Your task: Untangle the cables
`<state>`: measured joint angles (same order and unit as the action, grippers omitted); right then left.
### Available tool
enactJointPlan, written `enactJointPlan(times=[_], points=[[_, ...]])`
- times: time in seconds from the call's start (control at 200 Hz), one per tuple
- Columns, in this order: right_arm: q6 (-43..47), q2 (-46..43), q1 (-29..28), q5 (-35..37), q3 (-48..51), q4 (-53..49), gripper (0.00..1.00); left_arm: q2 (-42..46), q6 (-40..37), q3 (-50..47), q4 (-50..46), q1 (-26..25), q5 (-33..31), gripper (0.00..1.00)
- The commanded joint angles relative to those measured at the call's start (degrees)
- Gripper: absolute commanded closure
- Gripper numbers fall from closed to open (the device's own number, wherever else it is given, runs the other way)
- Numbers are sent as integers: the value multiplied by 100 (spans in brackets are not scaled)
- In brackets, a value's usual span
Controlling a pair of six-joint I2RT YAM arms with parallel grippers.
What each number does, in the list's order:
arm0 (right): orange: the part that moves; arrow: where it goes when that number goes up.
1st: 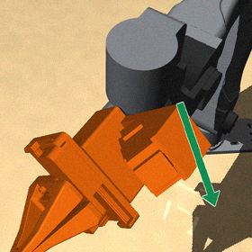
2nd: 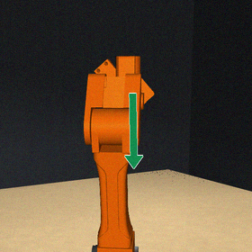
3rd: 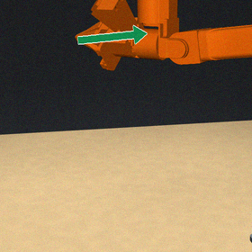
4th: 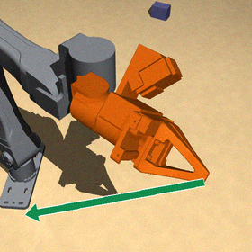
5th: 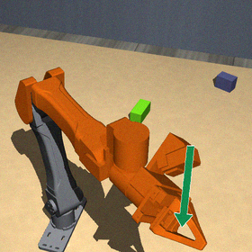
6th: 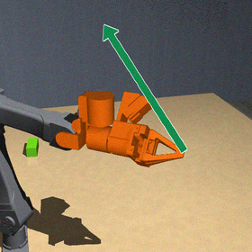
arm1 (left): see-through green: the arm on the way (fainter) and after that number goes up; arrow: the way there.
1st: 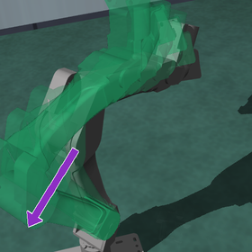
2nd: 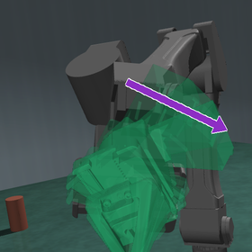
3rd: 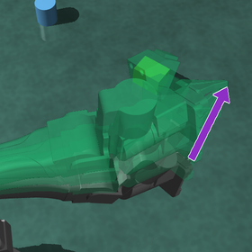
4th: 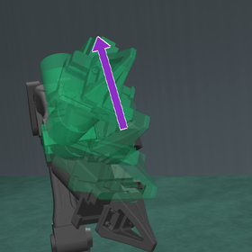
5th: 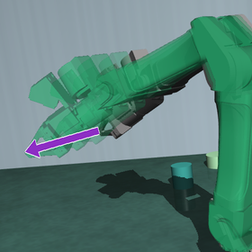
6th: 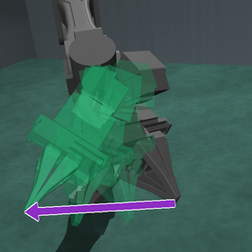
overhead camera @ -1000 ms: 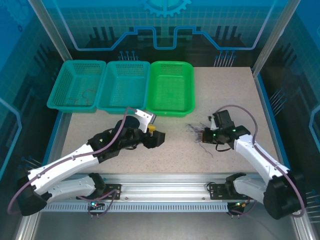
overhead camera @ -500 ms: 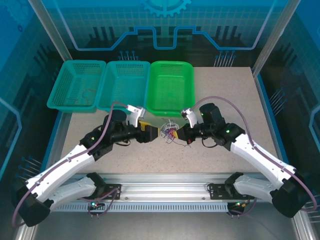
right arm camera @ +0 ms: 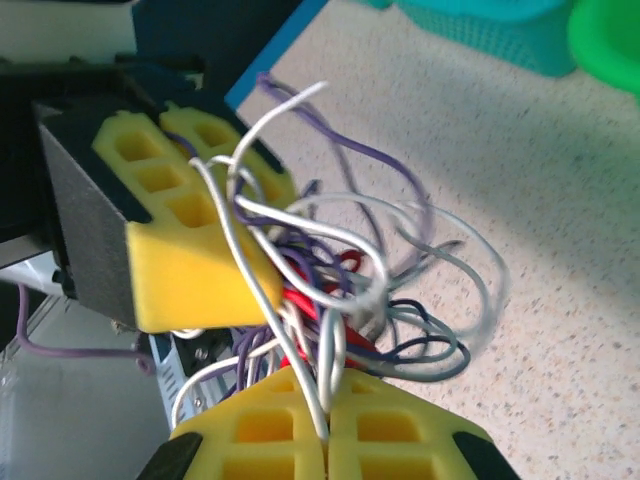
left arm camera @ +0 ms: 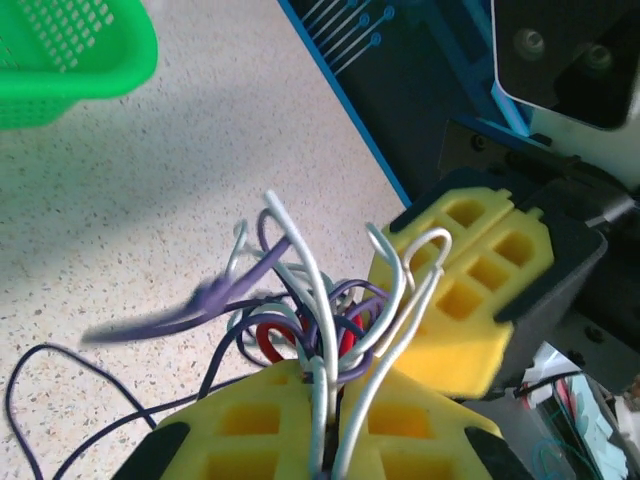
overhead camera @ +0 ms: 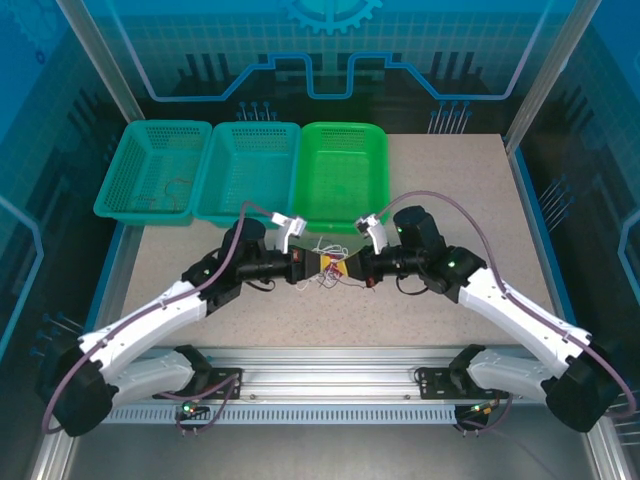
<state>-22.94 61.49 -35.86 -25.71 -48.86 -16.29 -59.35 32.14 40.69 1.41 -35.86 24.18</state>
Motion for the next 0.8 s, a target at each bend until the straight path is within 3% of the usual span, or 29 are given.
enactJointPlan(times=[0.0, 0.155, 0.255, 0.37, 0.495, 0.625, 0.705, 0.795], points=[[-591, -635, 759, 819, 452, -97, 99, 685, 334, -368, -405, 603, -755, 100], [-1305, -1342, 2085, 263, 1277, -16, 97, 991, 365, -580, -668, 807, -707, 100], [-1310, -1467, 2116, 223, 1432, -95, 97, 952, 569, -838, -264, 800, -492, 100], [-1424, -1408, 2130, 829, 1362, -595, 99, 845, 505, -926, -157, 802, -529, 100], [-1467, -1369, 2302, 997, 1210, -887, 100, 917, 227, -818, -886, 808, -1206, 100], [-1850, -1462, 3068, 2091, 836, -2066, 100, 1289, -11, -681, -1805, 817, -2213, 100], [-1712, -1585, 3578, 1260, 934, -1720, 100, 1361, -117, -767, -1833, 809, -2052, 100], [-1613, -1418, 3301, 165, 994, -1092, 100, 1132, -181, -1041, -1285, 494, -1587, 100]])
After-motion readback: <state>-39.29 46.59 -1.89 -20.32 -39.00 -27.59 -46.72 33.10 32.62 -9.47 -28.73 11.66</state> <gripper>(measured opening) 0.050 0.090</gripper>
